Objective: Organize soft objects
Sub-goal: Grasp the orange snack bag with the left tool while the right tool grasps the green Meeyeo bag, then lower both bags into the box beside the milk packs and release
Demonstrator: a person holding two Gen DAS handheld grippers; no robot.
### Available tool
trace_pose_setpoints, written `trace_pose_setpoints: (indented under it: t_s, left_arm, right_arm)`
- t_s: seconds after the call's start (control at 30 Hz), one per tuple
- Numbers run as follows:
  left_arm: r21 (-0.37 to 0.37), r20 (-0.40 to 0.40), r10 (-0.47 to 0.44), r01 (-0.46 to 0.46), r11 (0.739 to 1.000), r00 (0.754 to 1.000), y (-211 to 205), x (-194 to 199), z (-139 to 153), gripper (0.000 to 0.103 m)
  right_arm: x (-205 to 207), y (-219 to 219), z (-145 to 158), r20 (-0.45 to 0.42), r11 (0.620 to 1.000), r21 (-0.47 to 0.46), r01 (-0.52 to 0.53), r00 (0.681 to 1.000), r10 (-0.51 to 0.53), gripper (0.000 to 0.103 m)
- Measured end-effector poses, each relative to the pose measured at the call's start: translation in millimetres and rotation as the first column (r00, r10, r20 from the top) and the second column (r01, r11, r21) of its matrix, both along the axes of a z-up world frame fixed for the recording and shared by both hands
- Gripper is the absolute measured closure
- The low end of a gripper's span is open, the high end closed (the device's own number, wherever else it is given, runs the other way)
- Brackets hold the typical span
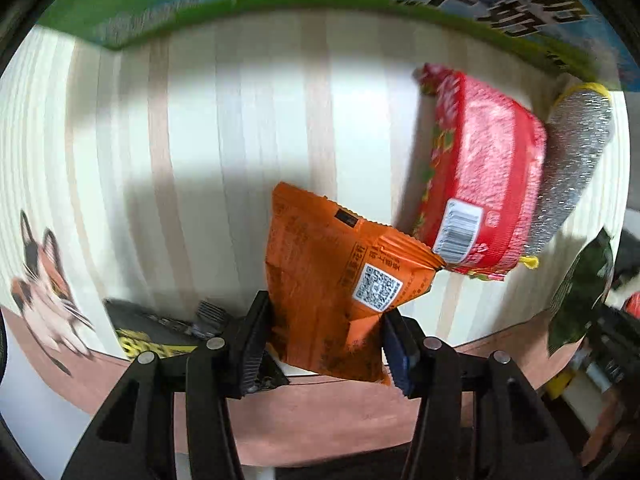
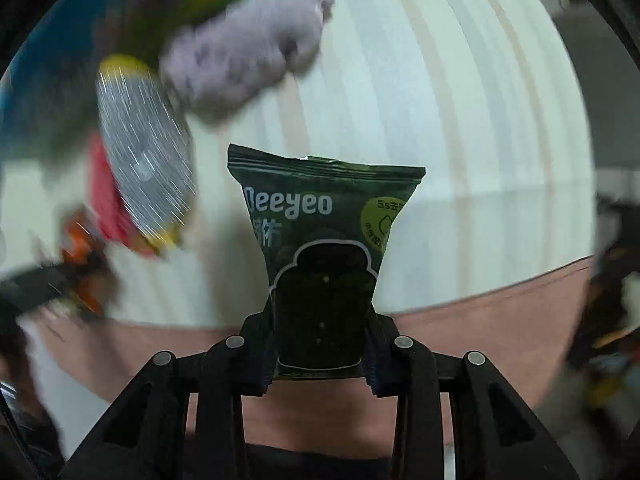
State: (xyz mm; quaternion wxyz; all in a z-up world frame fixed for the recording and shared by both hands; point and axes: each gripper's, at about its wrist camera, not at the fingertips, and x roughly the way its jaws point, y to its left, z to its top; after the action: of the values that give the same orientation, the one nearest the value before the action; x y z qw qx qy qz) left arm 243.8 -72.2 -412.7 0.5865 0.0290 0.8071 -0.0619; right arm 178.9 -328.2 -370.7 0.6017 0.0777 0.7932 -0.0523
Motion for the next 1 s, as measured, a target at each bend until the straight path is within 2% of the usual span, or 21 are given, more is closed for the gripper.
trace_pose_setpoints:
  t_s: [0.07,0.2,0.27,0.3,0.33,0.4,0.47,0.53,0.63,0.8,0.9,1.0]
  left_arm:
    - [-0.008,0.019,0.019,-0.018,1.0,1.0,1,-3,-1,0.049]
    - [0.017,0.042,-0.015,0.014,1.0,0.999,-7,-12,-1,0.049]
    - [0.018,0.058,-0.021,0.02,1.0,0.998,-19,-14,6,0.05]
    - [0.02,0.067,-0.019,0.017,1.0,0.998,-26,-24,3,0.054]
    - [0.018,0.072,-0.012,0.011,1.0,0.997,-25,-28,4,0.056]
    - [0.018,0.079,0.006,-0.007,1.0,0.997,-32,-37,14,0.058]
    - [0.018,0.099,0.016,-0.018,1.0,0.995,-39,-55,27,0.058]
    - [-0.005,0.129,0.036,-0.036,0.999,0.991,-39,-66,49,0.058]
    - [-0.063,0.179,0.074,-0.064,0.996,0.981,-39,-79,93,0.058]
    - [-0.179,0.286,0.146,-0.097,0.979,0.947,-41,-80,176,0.058]
    - [-0.224,0.342,0.159,-0.084,0.971,0.926,-37,-54,223,0.058]
    - [-0.231,0.389,0.149,-0.06,0.971,0.909,-41,11,247,0.058]
  right_arm:
    - [-3,5,-8,-0.017,1.0,-0.016,-0.027,0.999,0.027,0.065]
    - [1,10,-15,-0.004,1.0,-0.005,0.007,1.0,-0.007,0.051]
    - [-5,10,-18,-0.005,0.999,0.014,0.035,0.999,-0.035,0.051]
    - [-15,-3,-20,-0.01,0.999,0.021,0.045,0.999,-0.045,0.051]
    - [-24,-11,-19,-0.014,0.998,0.03,0.05,0.999,-0.05,0.051]
    - [-28,-10,-21,-0.014,0.998,0.034,0.056,0.998,-0.056,0.067]
    - [-33,-9,-15,-0.003,0.998,0.033,0.05,0.999,-0.05,0.069]
    - [-38,-7,1,0.024,0.998,0.049,0.039,0.999,-0.041,0.069]
    - [-40,-1,41,0.086,0.995,0.101,0.022,0.996,-0.03,0.069]
    - [-24,14,132,0.247,0.982,0.184,-0.043,0.969,-0.004,0.069]
    - [7,21,184,0.327,0.97,0.223,-0.095,0.945,0.018,0.069]
    - [42,22,209,0.371,0.967,0.217,-0.13,0.928,0.042,0.069]
